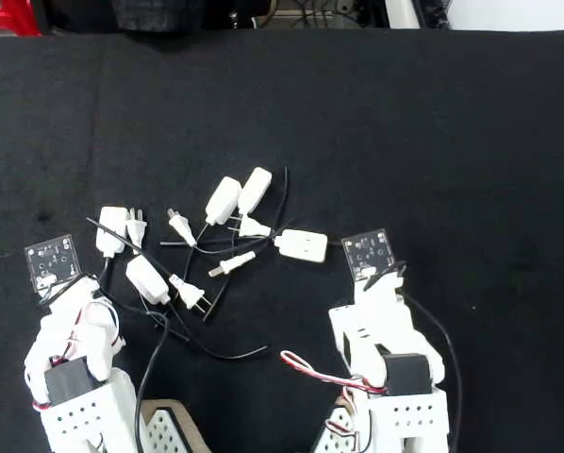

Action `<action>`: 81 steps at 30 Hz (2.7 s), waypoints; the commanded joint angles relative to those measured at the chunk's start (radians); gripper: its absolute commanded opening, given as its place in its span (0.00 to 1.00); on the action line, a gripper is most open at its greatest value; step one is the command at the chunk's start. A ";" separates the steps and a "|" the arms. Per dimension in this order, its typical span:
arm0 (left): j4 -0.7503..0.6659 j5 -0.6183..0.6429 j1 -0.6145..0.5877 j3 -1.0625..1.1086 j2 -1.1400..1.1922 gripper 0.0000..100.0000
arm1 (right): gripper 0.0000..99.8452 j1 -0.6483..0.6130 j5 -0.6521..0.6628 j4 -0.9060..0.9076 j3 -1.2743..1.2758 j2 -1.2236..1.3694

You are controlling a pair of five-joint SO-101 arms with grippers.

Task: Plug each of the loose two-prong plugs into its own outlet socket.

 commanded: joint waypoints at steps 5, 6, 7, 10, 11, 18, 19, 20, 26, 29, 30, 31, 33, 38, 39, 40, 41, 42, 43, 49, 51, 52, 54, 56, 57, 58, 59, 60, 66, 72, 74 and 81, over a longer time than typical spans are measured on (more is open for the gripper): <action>0.003 0.006 -0.007 0.018 -0.003 0.03 | 0.01 0.011 -0.003 0.002 0.001 -0.042; 0.003 0.006 -0.007 0.018 -0.003 0.03 | 0.01 0.011 -0.003 0.002 0.001 -0.042; 0.003 0.006 -0.007 0.018 -0.003 0.03 | 0.01 0.011 -0.003 0.002 0.001 -0.042; 0.003 0.006 -0.007 0.018 -0.003 0.03 | 0.01 0.011 -0.003 0.002 0.001 -0.042; 0.003 0.006 -0.007 0.018 -0.003 0.03 | 0.01 0.011 -0.003 0.002 0.001 -0.042; 0.003 0.006 -0.007 0.018 -0.003 0.03 | 0.01 0.011 -0.003 0.002 0.001 -0.042; 0.003 0.006 -0.007 0.018 -0.003 0.03 | 0.01 0.011 -0.003 0.002 0.001 -0.042; 0.003 0.006 -0.007 0.018 -0.003 0.03 | 0.01 0.011 -0.003 0.002 0.001 -0.042; 0.003 0.003 -0.004 0.018 -0.003 0.03 | 0.01 0.011 -0.003 0.002 0.001 -0.042; 0.003 0.003 -0.002 0.018 -0.003 0.03 | 0.01 0.011 -0.003 0.002 0.001 -0.042; 0.003 0.003 -0.002 0.018 -0.003 0.03 | 0.01 0.011 -0.003 0.002 0.001 -0.042; 0.003 0.003 -0.002 0.018 -0.003 0.03 | 0.01 0.011 -0.003 0.002 0.001 -0.042; 0.003 0.006 -0.002 0.018 -0.003 0.03 | 0.01 0.011 -0.003 0.002 0.001 -0.042; 0.003 0.006 -0.002 0.018 -0.003 0.03 | 0.01 0.011 -0.003 0.002 0.001 -0.042; 0.003 0.006 -0.002 0.018 -0.003 0.03 | 0.01 0.011 -0.003 0.002 0.001 -0.042; 0.003 0.006 -0.002 0.018 -0.003 0.03 | 0.01 0.011 -0.003 0.002 0.001 -0.042; 0.003 0.006 -0.002 0.018 -0.003 0.03 | 0.01 0.011 -0.003 0.002 0.001 -0.042; 0.003 0.006 -0.002 0.018 -0.003 0.03 | 0.01 0.011 -0.003 0.002 0.001 -0.042; 0.005 0.006 -0.002 0.018 -0.003 0.03 | 0.01 0.011 -0.003 0.002 0.001 -0.042; 0.064 0.006 -0.007 0.018 -0.003 0.03 | 0.01 0.011 -0.003 0.002 0.001 -0.042; 0.066 0.006 -0.005 0.018 -0.003 0.03 | 0.01 0.011 -0.003 0.002 0.001 -0.042; 0.066 0.003 -0.004 0.018 -0.003 0.03 | 0.01 0.011 -0.003 0.002 0.001 -0.042; 0.066 0.003 -0.004 0.018 -0.003 0.03 | 0.01 0.011 -0.003 0.002 0.001 -0.042; 0.068 0.003 -0.004 0.018 -0.003 0.03 | 0.01 0.011 -0.003 0.002 0.001 -0.042; 0.068 0.003 -0.004 0.018 -0.003 0.03 | 0.01 0.011 -0.003 0.002 0.001 -0.042; 0.068 0.003 -0.004 0.018 -0.003 0.03 | 0.01 0.011 -0.003 0.002 0.001 -0.042; 0.068 0.003 -0.005 0.018 -0.003 0.03 | 0.01 0.011 -0.003 0.002 0.001 -0.042; 0.068 0.003 -0.005 0.018 -0.003 0.03 | 0.01 0.011 -0.003 0.002 0.001 -0.042; 0.068 0.003 -0.004 0.018 -0.003 0.03 | 0.01 0.011 -0.003 0.002 0.001 -0.042; 0.058 0.002 -0.002 0.012 -0.003 0.03 | 0.01 0.011 -0.003 0.002 0.001 -0.042; 0.058 0.002 -0.002 0.010 -0.003 0.03 | 0.01 0.011 -0.003 0.002 0.001 -0.042; 0.058 0.002 -0.002 0.008 -0.003 0.03 | 0.01 0.011 -0.003 0.002 0.001 -0.042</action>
